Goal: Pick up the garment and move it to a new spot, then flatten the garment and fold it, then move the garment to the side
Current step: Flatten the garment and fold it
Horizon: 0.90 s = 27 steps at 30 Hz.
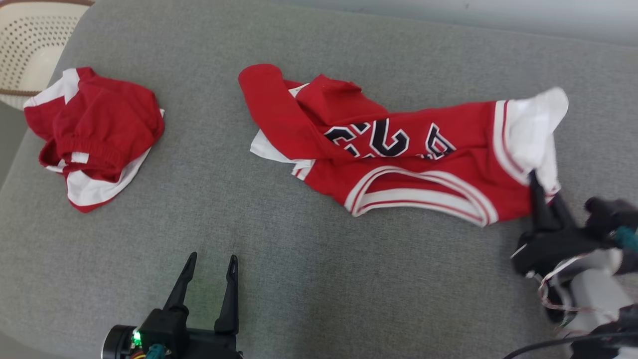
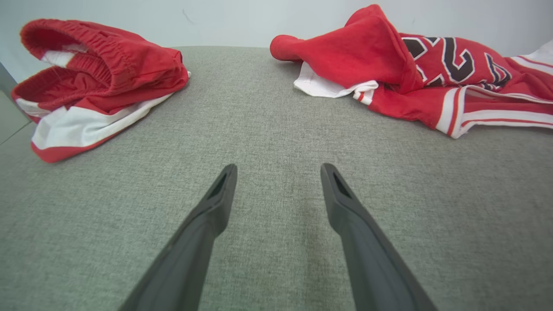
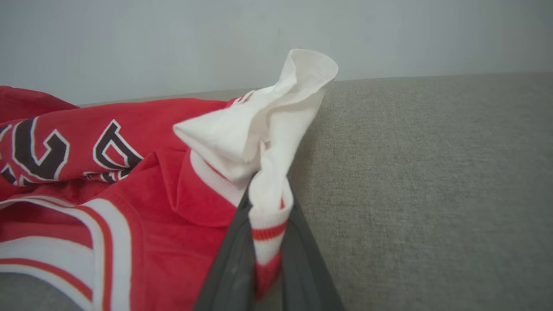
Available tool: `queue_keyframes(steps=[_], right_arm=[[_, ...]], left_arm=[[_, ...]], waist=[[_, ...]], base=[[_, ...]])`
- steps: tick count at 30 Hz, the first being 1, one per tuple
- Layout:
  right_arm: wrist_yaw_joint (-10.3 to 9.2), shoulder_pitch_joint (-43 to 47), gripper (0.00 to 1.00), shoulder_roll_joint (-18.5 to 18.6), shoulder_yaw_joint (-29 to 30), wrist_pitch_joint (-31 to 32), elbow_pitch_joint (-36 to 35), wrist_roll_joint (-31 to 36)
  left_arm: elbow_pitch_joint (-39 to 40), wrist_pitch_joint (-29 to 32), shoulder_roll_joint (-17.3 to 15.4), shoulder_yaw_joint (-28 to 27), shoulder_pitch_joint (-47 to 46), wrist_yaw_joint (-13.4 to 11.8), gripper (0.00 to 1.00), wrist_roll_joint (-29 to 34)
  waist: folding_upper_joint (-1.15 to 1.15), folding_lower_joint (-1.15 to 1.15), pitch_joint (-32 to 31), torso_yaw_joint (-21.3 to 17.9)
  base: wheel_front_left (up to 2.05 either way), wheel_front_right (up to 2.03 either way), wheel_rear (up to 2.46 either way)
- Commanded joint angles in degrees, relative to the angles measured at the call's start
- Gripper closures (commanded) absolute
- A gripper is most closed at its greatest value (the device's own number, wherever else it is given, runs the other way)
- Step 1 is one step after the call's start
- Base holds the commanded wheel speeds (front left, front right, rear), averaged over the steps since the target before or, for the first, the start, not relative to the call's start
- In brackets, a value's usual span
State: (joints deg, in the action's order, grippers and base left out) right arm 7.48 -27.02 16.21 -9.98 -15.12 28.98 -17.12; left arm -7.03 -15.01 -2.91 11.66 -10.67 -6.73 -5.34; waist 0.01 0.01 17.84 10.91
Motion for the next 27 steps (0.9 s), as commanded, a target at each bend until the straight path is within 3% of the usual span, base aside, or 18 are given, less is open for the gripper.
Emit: queue_keyframes(steps=[1,6,13,14,15,22,27], right_arm=[[0.02,-1.6,1.0,1.7,0.2,0.0,0.1,0.7],[0.01,-10.0,1.0,8.9,-0.3,0.0,3.5,3.1],[0.01,-20.1,1.0,16.2,1.7,0.0,16.7,4.6],[0.01,-21.2,0.2,16.5,2.0,0.0,18.6,4.7],[0.01,-21.9,0.0,16.6,2.0,0.0,20.3,5.1],[0.01,-21.8,0.0,14.7,2.4,0.0,18.6,6.5],[0.01,-16.9,0.0,11.8,-0.8,0.0,11.9,5.0]], left_arm=[[0.1,-0.3,0.0,0.3,-0.1,-0.3,0.0,-0.8],[0.1,-0.3,0.0,2.3,-1.6,-0.8,0.0,-1.3],[-0.8,-0.2,0.0,5.7,-2.5,-1.5,0.0,-2.8],[-0.8,-0.3,0.0,5.9,-2.5,-1.7,0.0,-3.0],[-0.8,-0.3,0.0,6.1,-2.5,-2.0,0.0,-3.3],[-1.5,-0.3,0.0,6.2,-1.6,-2.3,0.0,-4.2],[-2.7,-0.3,0.0,5.4,-1.4,-1.8,0.0,-3.8]], waist=[[-0.01,-0.01,1.4,1.3],[-0.01,-0.01,3.6,3.1],[-0.01,-0.01,4.8,6.3],[-0.01,-0.01,4.8,6.4],[-0.01,-0.01,4.8,6.5],[-0.01,-0.01,3.6,5.2],[-0.01,-0.01,1.5,3.1]], base=[[0.0,0.0,0.0],[0.0,0.0,0.0],[0.0,0.0,0.0],[0.0,0.0,0.0],[0.0,0.0,0.0],[0.0,0.0,0.0],[0.0,0.0,0.0]])
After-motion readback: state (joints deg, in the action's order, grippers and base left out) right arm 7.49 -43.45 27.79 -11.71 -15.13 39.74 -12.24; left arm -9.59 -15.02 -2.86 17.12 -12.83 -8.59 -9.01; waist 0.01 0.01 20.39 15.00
